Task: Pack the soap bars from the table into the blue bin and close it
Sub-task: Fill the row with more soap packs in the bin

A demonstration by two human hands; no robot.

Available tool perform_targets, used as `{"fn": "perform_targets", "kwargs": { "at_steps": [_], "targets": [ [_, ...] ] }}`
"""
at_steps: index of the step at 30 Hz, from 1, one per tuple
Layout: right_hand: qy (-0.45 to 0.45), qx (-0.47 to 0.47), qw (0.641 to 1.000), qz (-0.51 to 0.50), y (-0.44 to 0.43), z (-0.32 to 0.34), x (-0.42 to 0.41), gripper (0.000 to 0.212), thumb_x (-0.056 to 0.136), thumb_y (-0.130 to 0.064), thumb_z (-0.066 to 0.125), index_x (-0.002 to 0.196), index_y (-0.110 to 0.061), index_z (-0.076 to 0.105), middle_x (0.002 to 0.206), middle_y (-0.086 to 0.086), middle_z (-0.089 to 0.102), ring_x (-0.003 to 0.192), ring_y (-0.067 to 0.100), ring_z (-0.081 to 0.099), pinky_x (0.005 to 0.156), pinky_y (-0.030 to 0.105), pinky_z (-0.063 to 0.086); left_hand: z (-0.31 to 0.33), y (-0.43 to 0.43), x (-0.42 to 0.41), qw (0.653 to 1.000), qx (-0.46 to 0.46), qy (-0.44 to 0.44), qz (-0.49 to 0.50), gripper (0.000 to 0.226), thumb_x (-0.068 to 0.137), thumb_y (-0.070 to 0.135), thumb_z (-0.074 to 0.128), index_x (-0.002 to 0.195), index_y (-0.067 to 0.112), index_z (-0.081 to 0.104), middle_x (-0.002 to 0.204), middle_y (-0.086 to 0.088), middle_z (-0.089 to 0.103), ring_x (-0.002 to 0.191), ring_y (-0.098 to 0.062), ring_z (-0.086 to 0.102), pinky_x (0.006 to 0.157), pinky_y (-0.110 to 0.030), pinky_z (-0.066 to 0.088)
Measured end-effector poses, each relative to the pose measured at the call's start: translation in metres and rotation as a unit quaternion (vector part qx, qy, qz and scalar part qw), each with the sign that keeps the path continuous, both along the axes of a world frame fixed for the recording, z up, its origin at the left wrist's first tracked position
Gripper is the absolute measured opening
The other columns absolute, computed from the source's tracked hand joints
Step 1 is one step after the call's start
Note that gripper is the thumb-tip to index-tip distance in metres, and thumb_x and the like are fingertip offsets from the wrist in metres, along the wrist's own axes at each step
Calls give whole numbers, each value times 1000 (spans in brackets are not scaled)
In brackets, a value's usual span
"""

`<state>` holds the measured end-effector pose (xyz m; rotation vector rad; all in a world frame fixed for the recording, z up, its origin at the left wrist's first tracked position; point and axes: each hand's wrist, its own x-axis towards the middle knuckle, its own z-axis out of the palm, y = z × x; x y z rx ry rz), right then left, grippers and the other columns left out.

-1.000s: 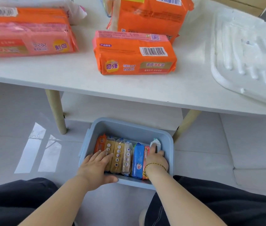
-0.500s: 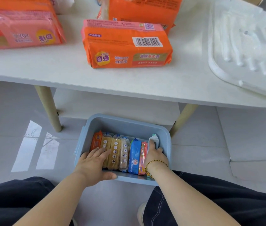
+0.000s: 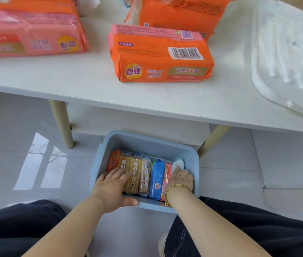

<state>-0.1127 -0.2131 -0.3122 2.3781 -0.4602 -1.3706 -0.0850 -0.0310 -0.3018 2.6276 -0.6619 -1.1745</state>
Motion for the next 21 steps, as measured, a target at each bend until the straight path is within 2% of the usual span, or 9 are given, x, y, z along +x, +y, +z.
{"fn": "perform_targets", "kwargs": {
  "at_steps": [2, 4, 8, 12, 21],
  "targets": [
    [45, 3, 997, 59, -3, 7, -5, 68, 96, -31, 34, 145, 1, 0, 155, 21, -2, 143, 36, 1, 117, 46, 5, 0, 0, 1, 1000, -1, 4, -3, 91, 75, 65, 52, 144, 31, 4, 157, 7, 3, 144, -15, -2, 118, -39, 3],
    [56, 32, 997, 47, -9, 12, -8, 71, 95, -31, 36, 145, -1, -5, 156, 17, -10, 144, 33, -8, 117, 43, -7, 1, 0, 1, 1000, -2, 8, -2, 91, 75, 65, 52, 144, 31, 4, 157, 7, 2, 144, -16, -2, 118, -39, 3],
    [54, 61, 997, 16, -15, 14, -5, 76, 95, -28, 40, 144, -1, -11, 156, 17, -11, 144, 31, -7, 117, 37, -5, 3, -1, 1, 1000, -3, 5, -5, 90, 75, 64, 52, 144, 31, 4, 157, 7, 2, 144, -15, -1, 118, -38, 2],
    [69, 56, 995, 39, -14, 5, -9, 76, 94, -23, 41, 144, 0, -10, 155, 20, -12, 144, 33, -9, 117, 39, -7, 4, -1, 2, 1000, -2, 8, -4, 90, 75, 64, 52, 144, 31, 3, 157, 7, 4, 144, -15, 0, 118, -38, 2],
    [93, 52, 992, 64, -13, -14, -10, 76, 94, -32, 38, 145, 1, -7, 155, 23, -10, 143, 37, -8, 116, 45, -9, 5, -1, 0, 1000, 2, -3, -10, 88, 77, 64, 50, 144, 31, 4, 156, 7, 5, 144, -15, 1, 118, -37, 2]
  ]
}}
